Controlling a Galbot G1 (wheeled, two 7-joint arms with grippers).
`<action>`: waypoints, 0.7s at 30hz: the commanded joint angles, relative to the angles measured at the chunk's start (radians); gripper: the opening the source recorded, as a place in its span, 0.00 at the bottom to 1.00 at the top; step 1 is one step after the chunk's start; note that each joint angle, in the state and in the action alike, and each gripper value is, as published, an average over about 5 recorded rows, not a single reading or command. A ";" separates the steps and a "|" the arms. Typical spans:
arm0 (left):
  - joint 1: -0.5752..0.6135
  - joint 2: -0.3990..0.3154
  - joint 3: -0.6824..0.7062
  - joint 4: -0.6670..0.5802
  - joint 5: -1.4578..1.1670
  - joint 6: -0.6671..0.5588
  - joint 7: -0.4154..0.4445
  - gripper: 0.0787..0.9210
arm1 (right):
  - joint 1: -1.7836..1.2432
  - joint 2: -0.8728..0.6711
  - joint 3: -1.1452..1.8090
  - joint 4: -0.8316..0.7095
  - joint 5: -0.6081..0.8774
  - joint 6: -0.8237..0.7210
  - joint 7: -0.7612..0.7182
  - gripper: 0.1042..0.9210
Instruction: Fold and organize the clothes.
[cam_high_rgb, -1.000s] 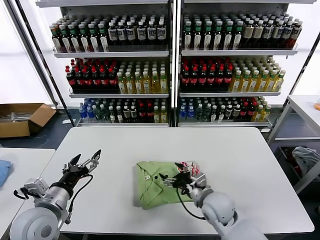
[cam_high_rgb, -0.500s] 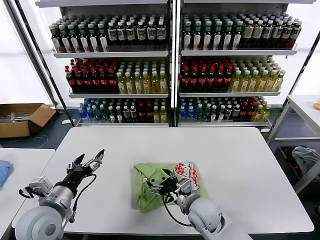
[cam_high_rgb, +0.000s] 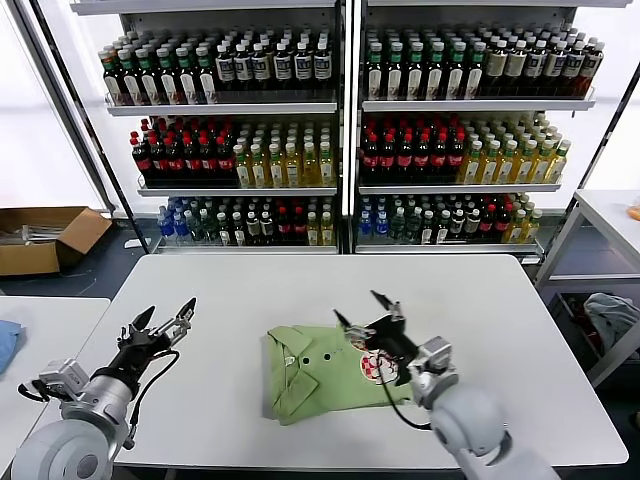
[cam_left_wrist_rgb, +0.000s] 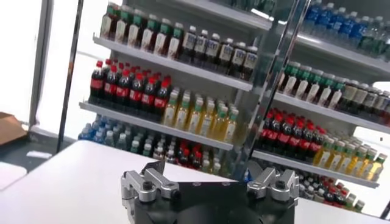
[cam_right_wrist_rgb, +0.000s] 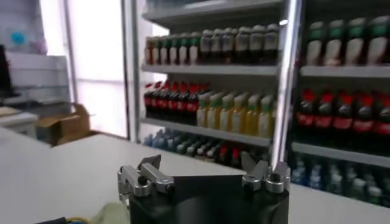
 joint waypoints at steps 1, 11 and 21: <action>0.066 -0.057 -0.064 -0.018 0.122 -0.057 0.159 0.88 | -0.366 0.004 0.495 0.105 0.048 0.155 -0.114 0.88; 0.131 -0.146 -0.070 -0.050 0.310 -0.154 0.218 0.88 | -0.590 0.138 0.646 0.122 0.022 0.271 -0.155 0.88; 0.196 -0.188 -0.120 -0.048 0.409 -0.275 0.287 0.88 | -0.649 0.152 0.603 0.117 -0.054 0.324 -0.166 0.88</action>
